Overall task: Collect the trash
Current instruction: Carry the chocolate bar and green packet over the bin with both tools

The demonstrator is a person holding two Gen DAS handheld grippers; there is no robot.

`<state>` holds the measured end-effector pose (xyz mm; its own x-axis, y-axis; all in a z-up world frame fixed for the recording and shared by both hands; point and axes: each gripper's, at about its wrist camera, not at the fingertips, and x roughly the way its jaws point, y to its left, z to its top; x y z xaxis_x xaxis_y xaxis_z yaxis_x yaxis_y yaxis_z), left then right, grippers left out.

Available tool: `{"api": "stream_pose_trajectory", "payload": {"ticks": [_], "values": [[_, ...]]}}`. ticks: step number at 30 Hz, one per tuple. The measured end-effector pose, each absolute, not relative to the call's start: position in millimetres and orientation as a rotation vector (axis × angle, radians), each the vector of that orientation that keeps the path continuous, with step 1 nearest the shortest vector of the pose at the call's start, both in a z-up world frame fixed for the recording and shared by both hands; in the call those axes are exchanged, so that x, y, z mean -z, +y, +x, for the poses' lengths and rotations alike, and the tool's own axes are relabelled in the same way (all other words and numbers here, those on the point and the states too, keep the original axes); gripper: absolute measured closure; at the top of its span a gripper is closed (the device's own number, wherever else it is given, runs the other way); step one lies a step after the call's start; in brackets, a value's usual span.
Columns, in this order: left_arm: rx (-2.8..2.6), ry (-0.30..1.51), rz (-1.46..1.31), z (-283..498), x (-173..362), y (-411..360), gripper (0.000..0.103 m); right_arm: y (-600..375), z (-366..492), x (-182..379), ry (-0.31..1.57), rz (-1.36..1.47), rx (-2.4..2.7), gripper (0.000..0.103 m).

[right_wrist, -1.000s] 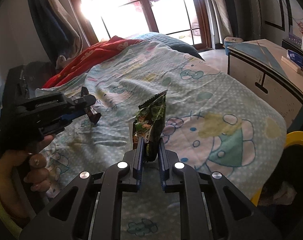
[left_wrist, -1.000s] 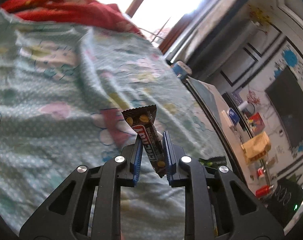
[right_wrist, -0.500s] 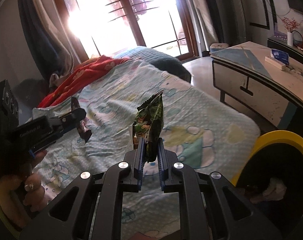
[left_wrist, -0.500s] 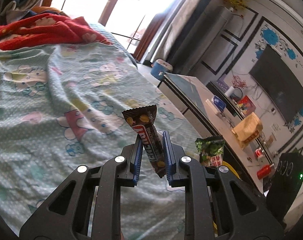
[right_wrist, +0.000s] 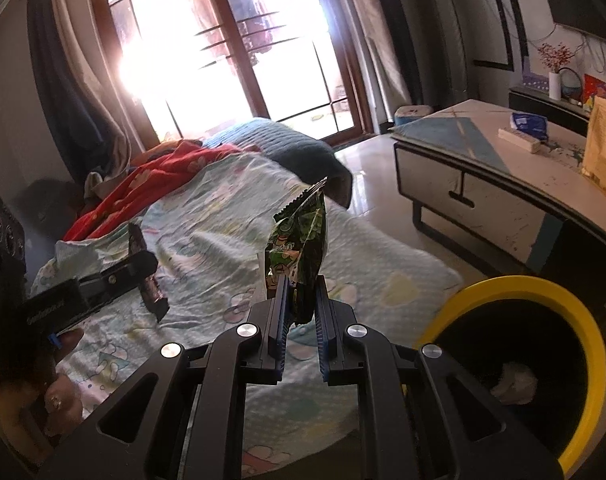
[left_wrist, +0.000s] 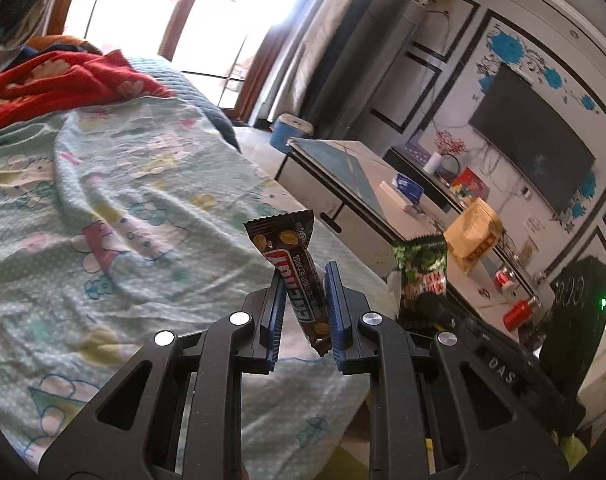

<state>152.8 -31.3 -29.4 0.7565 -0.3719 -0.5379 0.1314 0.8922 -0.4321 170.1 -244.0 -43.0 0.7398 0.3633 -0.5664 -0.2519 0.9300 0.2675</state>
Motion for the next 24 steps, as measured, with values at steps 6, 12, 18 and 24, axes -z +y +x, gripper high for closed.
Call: {"api": "stream_pose_trajectory", "payload": {"ticks": [6, 12, 18, 24], "values": [[0.336, 0.657, -0.344, 146.7, 25.2, -54.6, 0.089, -263.5, 163.3, 36.2, 0.64, 0.168, -0.3, 0.091], [0.383, 0.661, -0.305, 143.1, 24.7, -77.3, 0.089, -283.2, 155.2, 33.6, 0.634, 0.163, -0.264, 0.091], [0.422, 0.667, -0.271, 142.0, 24.4, -99.8, 0.089, -302.8, 146.3, 32.6, 0.631, 0.168, -0.228, 0.091], [0.46, 0.673, -0.231, 138.8, 24.8, -121.0, 0.089, -324.2, 135.9, 35.0, 0.635, 0.178, -0.192, 0.091]]}}
